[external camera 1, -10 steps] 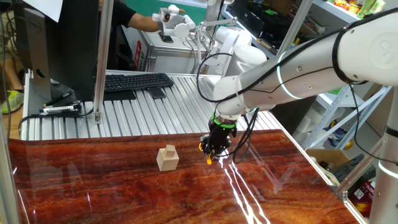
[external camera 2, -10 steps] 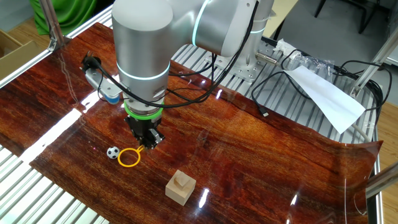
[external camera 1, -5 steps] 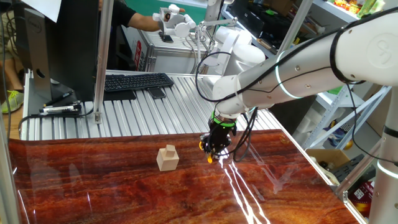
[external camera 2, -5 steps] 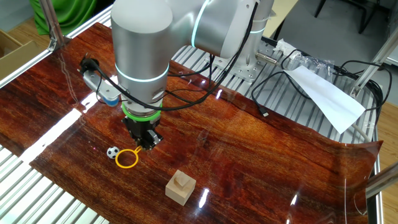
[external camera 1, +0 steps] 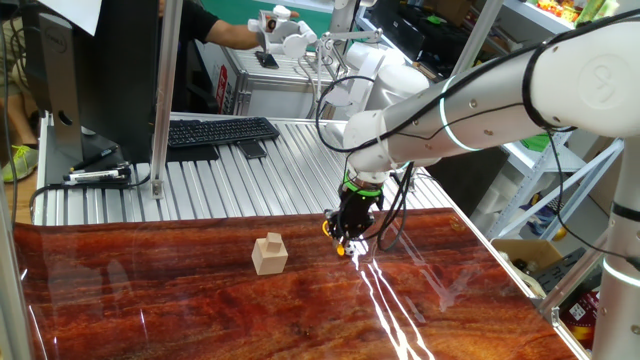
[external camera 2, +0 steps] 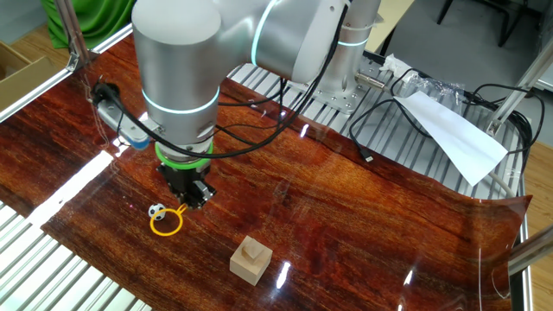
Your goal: Attach the bubble ring to the ball
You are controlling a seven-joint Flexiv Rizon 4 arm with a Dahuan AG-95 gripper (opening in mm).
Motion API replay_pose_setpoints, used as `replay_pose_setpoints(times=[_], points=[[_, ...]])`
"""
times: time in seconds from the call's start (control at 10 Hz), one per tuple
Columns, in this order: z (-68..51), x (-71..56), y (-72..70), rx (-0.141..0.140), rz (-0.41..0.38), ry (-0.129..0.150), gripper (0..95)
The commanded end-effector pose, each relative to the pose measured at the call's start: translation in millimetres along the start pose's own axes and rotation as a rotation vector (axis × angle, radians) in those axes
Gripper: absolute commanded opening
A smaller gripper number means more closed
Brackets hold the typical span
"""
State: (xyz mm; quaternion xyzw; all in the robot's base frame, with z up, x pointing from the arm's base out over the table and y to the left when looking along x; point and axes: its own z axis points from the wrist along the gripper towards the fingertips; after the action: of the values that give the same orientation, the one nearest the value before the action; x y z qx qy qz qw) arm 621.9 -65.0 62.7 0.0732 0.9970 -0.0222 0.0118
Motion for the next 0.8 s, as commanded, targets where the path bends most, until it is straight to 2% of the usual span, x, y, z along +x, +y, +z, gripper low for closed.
replay_pose_setpoints(times=[0.1, 0.8], points=[[0.1, -2.6, -1.4, 0.001, -0.006, 0.002, 0.0], [0.8, -24.5, -19.1, 0.003, -0.042, 0.002, 0.0]])
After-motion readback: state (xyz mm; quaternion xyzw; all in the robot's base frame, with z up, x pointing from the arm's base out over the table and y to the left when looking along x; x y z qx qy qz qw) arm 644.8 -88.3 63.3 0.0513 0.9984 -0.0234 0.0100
